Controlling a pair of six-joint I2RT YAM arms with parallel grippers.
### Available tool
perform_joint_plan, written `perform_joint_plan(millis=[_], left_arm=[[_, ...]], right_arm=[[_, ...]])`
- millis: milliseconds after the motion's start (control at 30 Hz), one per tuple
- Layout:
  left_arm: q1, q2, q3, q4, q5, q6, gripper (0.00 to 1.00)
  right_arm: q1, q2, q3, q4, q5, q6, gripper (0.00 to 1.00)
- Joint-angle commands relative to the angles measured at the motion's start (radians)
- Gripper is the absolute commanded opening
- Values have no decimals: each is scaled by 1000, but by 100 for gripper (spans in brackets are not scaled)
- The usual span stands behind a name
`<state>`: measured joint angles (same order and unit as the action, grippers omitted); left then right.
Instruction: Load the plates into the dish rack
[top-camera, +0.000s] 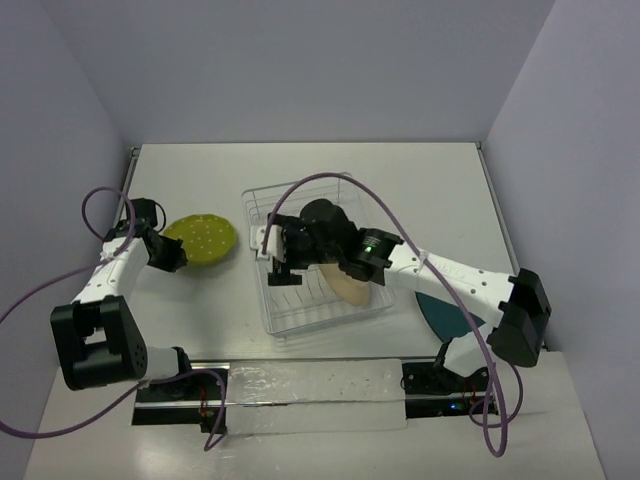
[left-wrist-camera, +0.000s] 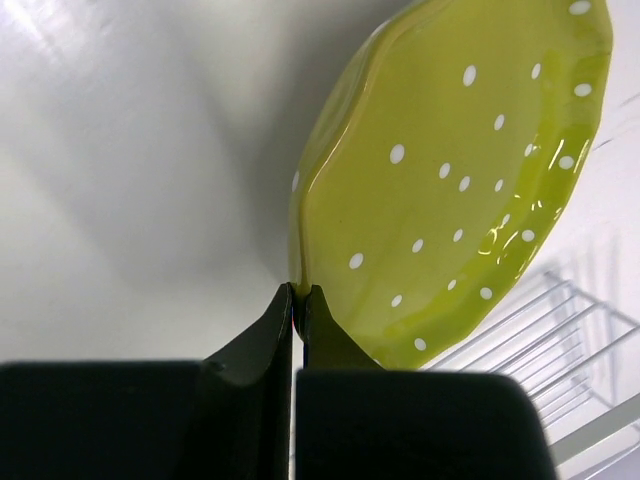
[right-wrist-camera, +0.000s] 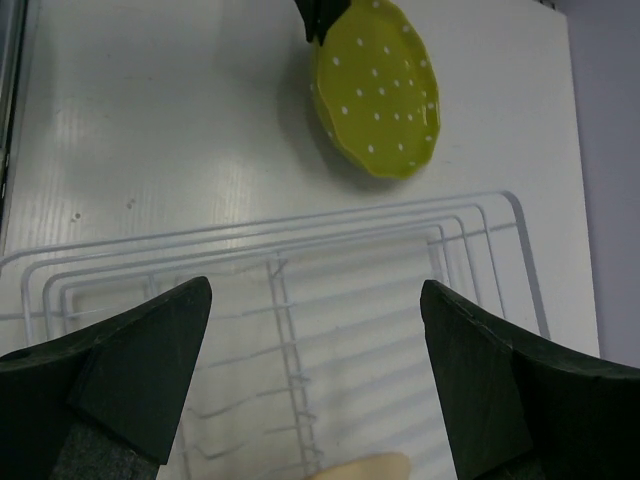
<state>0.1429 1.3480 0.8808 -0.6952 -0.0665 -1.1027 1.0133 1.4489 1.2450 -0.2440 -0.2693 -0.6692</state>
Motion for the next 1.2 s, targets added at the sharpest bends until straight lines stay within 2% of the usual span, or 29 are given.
perform_joint_plan(millis=[0, 200, 300, 433, 467, 567, 700, 867, 1000, 1167], left_arm=[[-3, -108, 17, -63, 42, -14, 0], [-3, -170, 12, -132, 58, -13, 0], [-3, -189, 7, -150, 59, -15, 0], [-3, -221, -19, -147, 77, -30, 0], [-3, -226, -24, -149, 86, -37, 0], [-3, -236, -28, -152, 96, -56, 0], [-3, -256, -25, -153, 96, -73, 0], [-3, -270, -11, -153, 94, -57, 0], [-3, -298, 2, -148, 110, -61, 0], [4, -315, 27, -157, 150, -105, 0]], right_arm=[[85, 123, 127, 67, 46, -99, 92], [176, 358, 272, 83, 220, -64, 92], [211, 403, 290, 129, 320, 20, 91], [209, 391, 322, 178, 355, 434, 92], [206, 374, 328, 173, 371, 616, 94], [202, 362, 350, 95, 426, 1017, 98], [179, 381, 392, -16, 492, 1343, 98], [140, 375, 385, -69, 486, 1546, 100], [117, 377, 381, -11, 480, 1630, 100], [110, 490, 527, -167, 541, 1735, 100]])
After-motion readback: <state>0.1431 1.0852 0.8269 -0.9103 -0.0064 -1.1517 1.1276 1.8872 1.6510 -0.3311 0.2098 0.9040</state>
